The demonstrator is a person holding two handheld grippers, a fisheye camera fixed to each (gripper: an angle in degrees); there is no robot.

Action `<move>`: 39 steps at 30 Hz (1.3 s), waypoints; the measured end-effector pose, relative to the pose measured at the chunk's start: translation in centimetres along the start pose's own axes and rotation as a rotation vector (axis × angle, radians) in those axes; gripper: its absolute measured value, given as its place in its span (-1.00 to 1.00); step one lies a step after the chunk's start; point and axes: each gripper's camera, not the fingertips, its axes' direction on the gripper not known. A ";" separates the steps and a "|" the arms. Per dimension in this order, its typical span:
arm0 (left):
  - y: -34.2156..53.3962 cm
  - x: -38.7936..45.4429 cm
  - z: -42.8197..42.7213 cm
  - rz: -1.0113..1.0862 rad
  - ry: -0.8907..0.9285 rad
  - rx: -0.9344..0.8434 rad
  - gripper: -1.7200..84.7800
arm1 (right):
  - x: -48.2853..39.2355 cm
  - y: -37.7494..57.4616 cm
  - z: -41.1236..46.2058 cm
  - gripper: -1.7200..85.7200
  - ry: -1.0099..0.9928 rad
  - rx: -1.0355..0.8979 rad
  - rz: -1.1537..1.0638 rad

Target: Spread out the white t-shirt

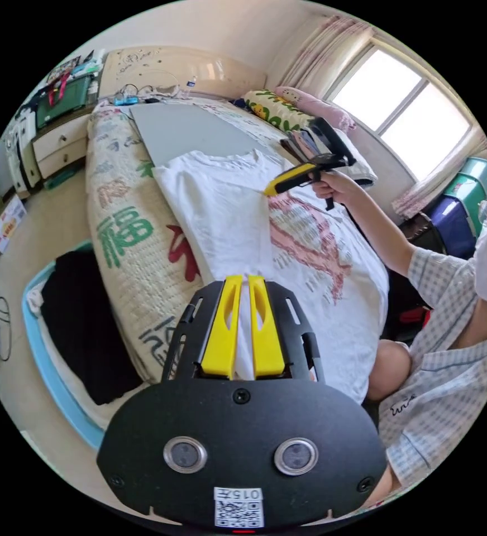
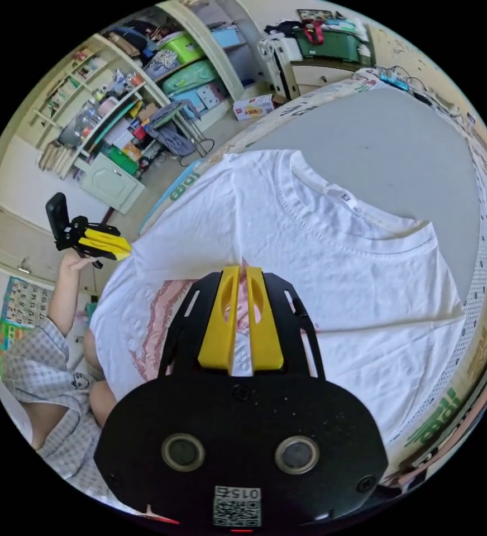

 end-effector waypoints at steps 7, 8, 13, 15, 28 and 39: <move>-11.6 -1.6 2.5 -0.013 -0.192 0.125 -0.76 | 8.0 5.3 -7.2 -0.77 0.301 0.292 0.202; -13.3 -2.3 3.9 -0.020 -0.189 0.108 -0.74 | 9.2 5.3 -6.6 -0.73 0.321 0.268 0.221; -16.8 -4.5 9.1 -0.048 -0.138 0.064 -0.70 | 10.7 4.7 -2.5 -0.70 0.397 0.152 0.195; -17.3 -4.6 10.4 -0.044 -0.123 0.034 -0.70 | 10.5 4.2 -0.7 -0.69 0.406 0.116 0.178; -15.3 -0.3 12.2 0.077 -0.227 -0.041 -0.95 | 0.4 3.0 8.2 -0.97 0.461 0.054 0.026; 2.3 14.3 -4.0 0.306 -0.131 0.169 -0.97 | -24.4 27.7 -0.8 -0.93 0.280 0.298 -0.135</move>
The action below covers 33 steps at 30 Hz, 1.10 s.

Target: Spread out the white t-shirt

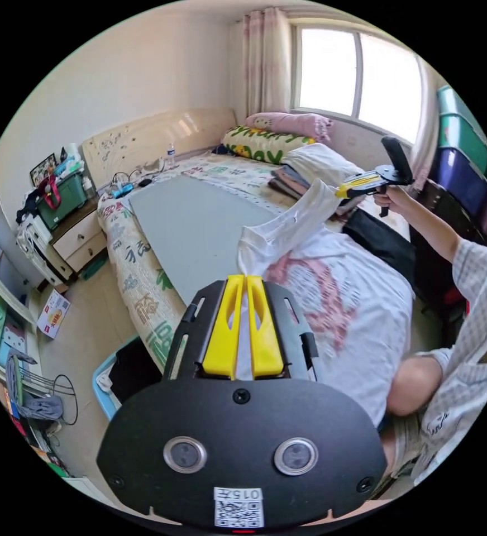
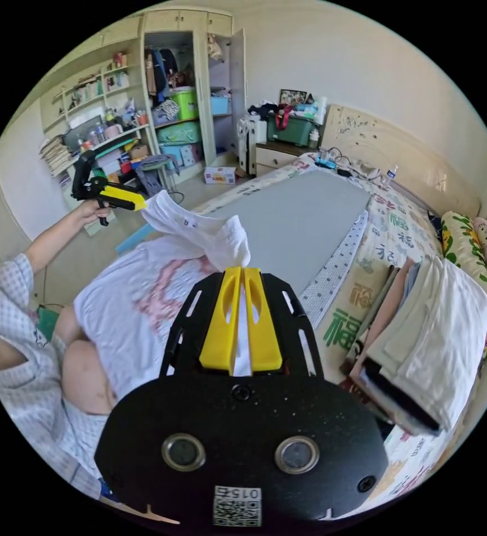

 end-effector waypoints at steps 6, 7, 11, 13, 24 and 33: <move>14.7 11.6 -4.9 0.061 0.205 0.014 -0.97 | -14.6 22.3 2.5 -0.86 -0.228 -0.098 0.044; 17.1 13.3 -4.4 0.058 0.223 -0.010 -0.97 | -16.8 25.8 4.5 -0.85 -0.247 -0.124 0.073; 21.3 17.1 -2.7 0.079 0.202 -0.158 -0.98 | -24.0 32.9 10.2 -0.82 -0.153 -0.205 0.066; 21.7 17.9 -2.7 0.086 0.170 -0.194 -0.98 | -26.7 34.2 11.2 -0.82 -0.106 -0.229 0.048; 23.4 14.2 -10.1 -0.162 -0.012 0.055 -0.95 | -29.9 43.1 2.4 -0.82 0.067 0.030 0.292; 21.9 3.7 -5.8 -0.775 -0.067 0.177 -0.74 | -27.7 43.5 4.9 -0.76 0.073 0.326 0.490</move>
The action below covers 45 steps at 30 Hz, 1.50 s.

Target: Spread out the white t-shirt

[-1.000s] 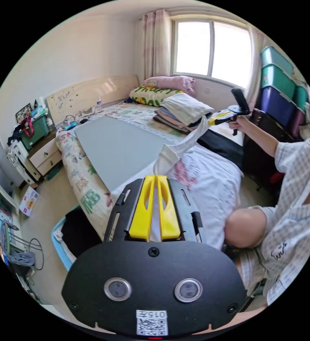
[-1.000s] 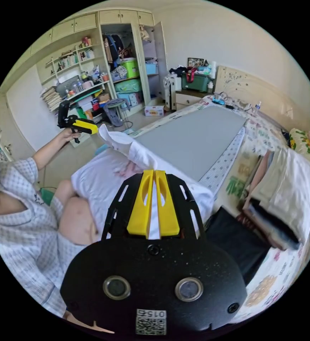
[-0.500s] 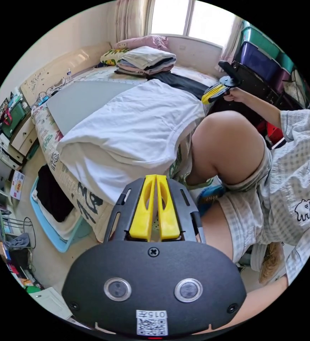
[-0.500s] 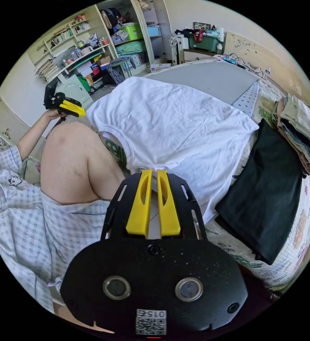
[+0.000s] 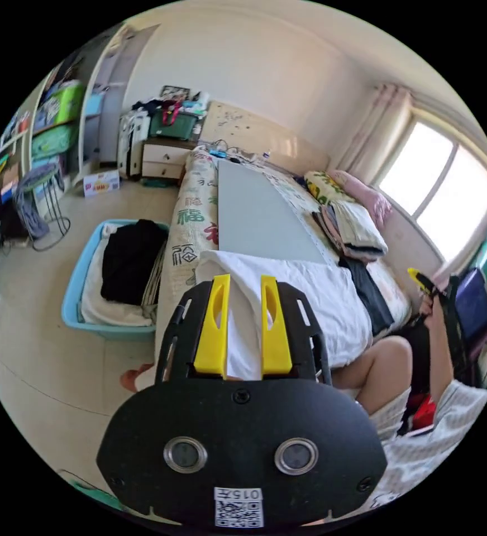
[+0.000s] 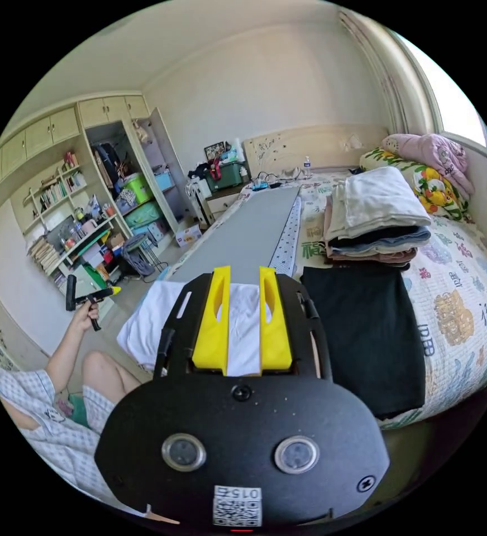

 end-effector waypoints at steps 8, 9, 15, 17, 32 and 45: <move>-4.4 -5.7 9.9 -0.209 0.034 -0.085 -0.65 | 8.8 7.4 18.1 -0.69 0.007 -0.168 0.231; -4.6 -6.0 10.4 -0.215 0.029 -0.096 -0.65 | 9.2 7.9 19.1 -0.69 0.011 -0.180 0.239; -7.8 -6.9 14.0 -0.143 -0.007 -0.227 -0.68 | 8.5 9.7 25.4 -0.68 -0.006 -0.326 0.230; -8.0 -7.3 15.1 -0.154 -0.003 -0.249 -0.72 | 7.4 10.3 26.5 -0.71 -0.043 -0.307 0.224; -6.9 -9.2 11.9 -0.102 0.046 -0.061 -0.96 | 2.6 13.9 20.6 -0.96 0.086 -0.124 0.204; -5.7 -6.9 9.0 0.054 -0.062 0.201 -0.97 | -6.2 10.1 13.6 -0.96 0.249 0.144 0.040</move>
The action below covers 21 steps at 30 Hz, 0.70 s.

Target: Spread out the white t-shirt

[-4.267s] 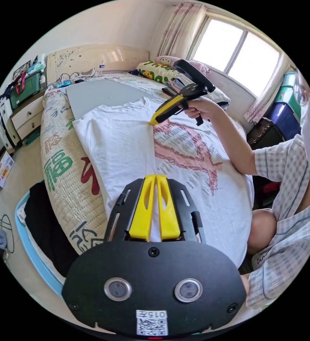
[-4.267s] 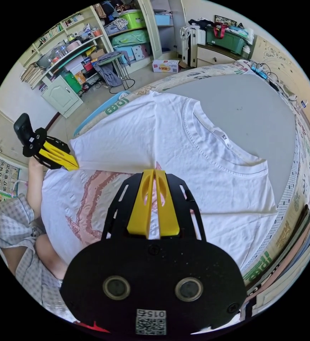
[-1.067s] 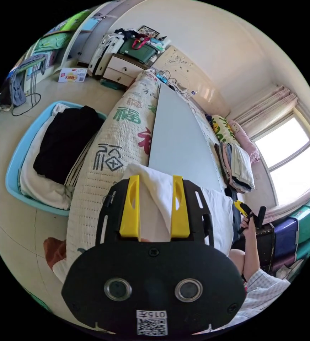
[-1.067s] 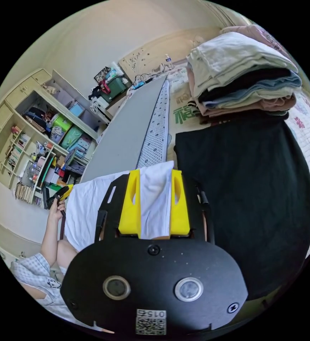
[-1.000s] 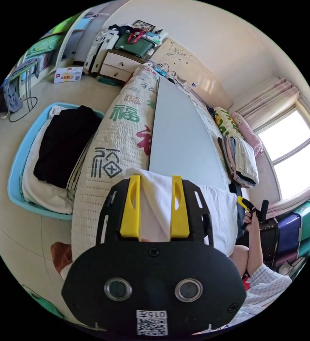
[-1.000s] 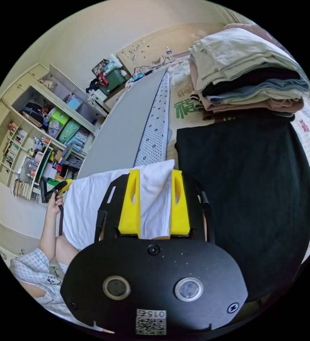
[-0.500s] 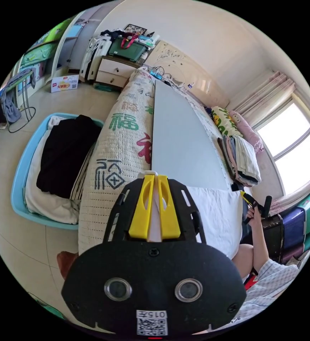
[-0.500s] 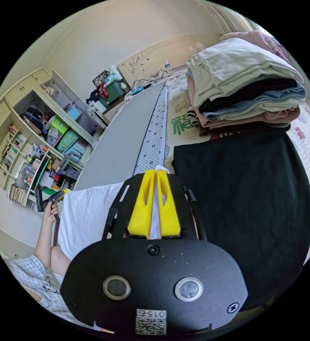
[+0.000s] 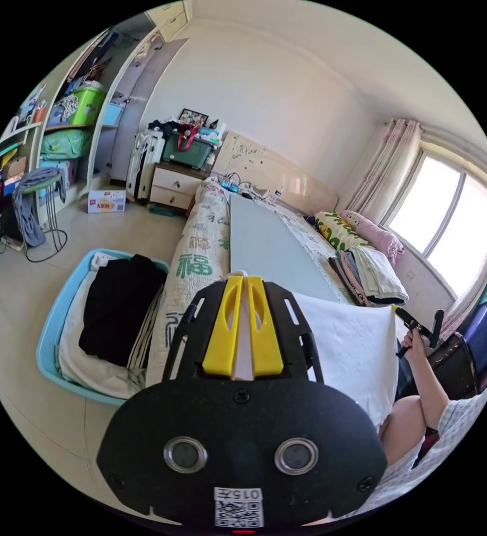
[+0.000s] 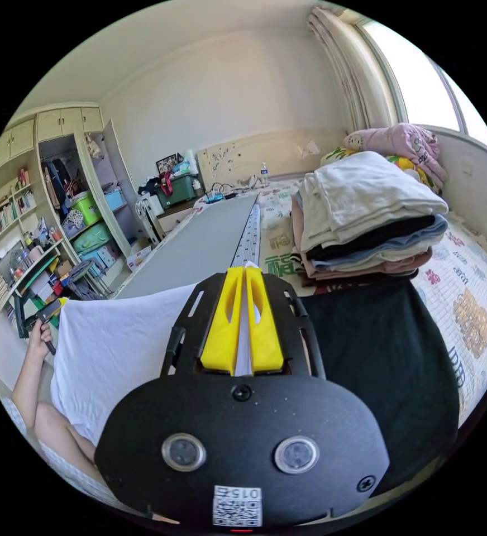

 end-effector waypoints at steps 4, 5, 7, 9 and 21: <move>0.5 -0.2 1.7 -0.005 -0.031 -0.032 -0.97 | -0.2 -1.6 2.5 -0.96 0.026 -0.061 0.007; 0.7 -0.3 2.4 -0.007 -0.041 -0.051 -0.96 | 0.0 -2.1 3.3 -0.95 0.032 -0.081 0.014; 1.1 -0.3 3.5 -0.004 -0.063 -0.086 -0.96 | 0.6 -2.7 4.7 -0.95 0.047 -0.124 0.019; 1.5 -0.5 4.7 -0.013 -0.084 -0.143 -0.94 | 1.4 -3.2 6.3 -0.94 0.051 -0.179 0.033; 4.0 -1.4 3.2 -0.079 -0.122 -0.007 -0.80 | 7.8 -12.6 2.3 -0.87 -0.095 -0.088 0.190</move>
